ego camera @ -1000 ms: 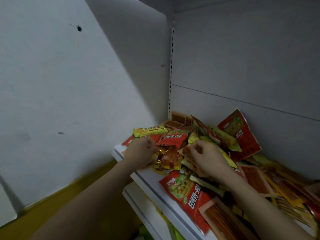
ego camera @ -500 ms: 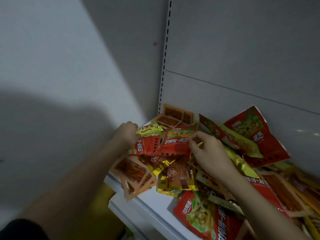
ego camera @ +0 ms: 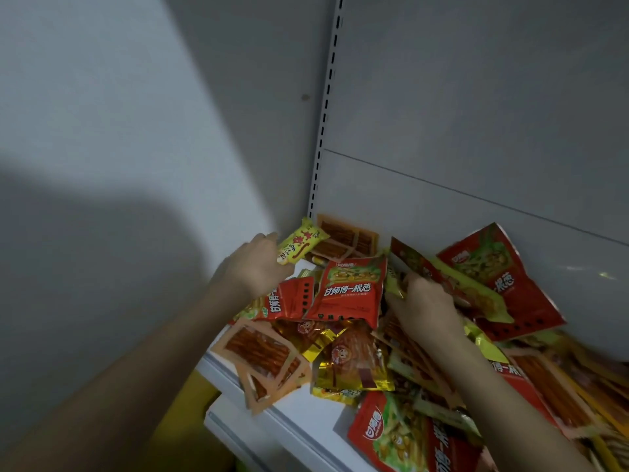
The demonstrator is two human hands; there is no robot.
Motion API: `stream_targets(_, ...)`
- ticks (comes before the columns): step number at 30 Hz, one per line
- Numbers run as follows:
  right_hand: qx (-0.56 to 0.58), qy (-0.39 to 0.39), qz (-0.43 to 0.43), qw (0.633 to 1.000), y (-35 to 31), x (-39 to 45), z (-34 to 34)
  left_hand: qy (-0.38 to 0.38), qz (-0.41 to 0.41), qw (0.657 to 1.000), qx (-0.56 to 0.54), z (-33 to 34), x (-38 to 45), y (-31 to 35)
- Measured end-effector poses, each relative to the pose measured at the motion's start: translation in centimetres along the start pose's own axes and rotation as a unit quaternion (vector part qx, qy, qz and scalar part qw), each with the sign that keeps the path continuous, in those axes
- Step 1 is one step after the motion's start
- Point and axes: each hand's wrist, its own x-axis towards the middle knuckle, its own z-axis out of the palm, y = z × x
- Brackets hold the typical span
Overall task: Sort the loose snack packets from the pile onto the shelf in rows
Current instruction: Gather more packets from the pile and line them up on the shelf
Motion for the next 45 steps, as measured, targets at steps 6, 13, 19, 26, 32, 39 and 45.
stream_targets(6,0.052,-0.004,0.007,0.999,-0.3,-0.2,-0.4,-0.054,-0.029,0.976,-0.208,0.7,-2.3,2.6)
stream_targets(13,0.14,0.107,-0.105,0.979,1.2,-2.2,-2.9,-0.083,-0.057,0.902,-0.421,1.7,-4.7,6.2)
stream_targets(19,0.242,0.174,-0.191,0.935,3.3,-4.2,-4.4,-0.118,-0.094,0.814,-0.562,2.3,-5.8,9.9)
stream_targets(26,0.444,0.075,-0.142,0.881,3.8,-6.3,-4.8,-0.12,-0.08,0.705,-0.694,2.6,-6.9,14.1)
stream_targets(32,0.451,0.042,-0.121,0.883,5.4,-7.3,-4.5,-0.106,-0.076,0.687,-0.715,4.2,-7.3,15.2)
stream_targets(39,0.365,0.05,-0.189,0.91,6.4,-7.5,-4.7,-0.108,-0.032,0.732,-0.672,5.1,-8.5,16.3)
stream_targets(45,0.449,0.009,-0.171,0.877,6.6,-7.7,-5.1,-0.119,-0.023,0.73,-0.672,5.0,-9.0,16.0)
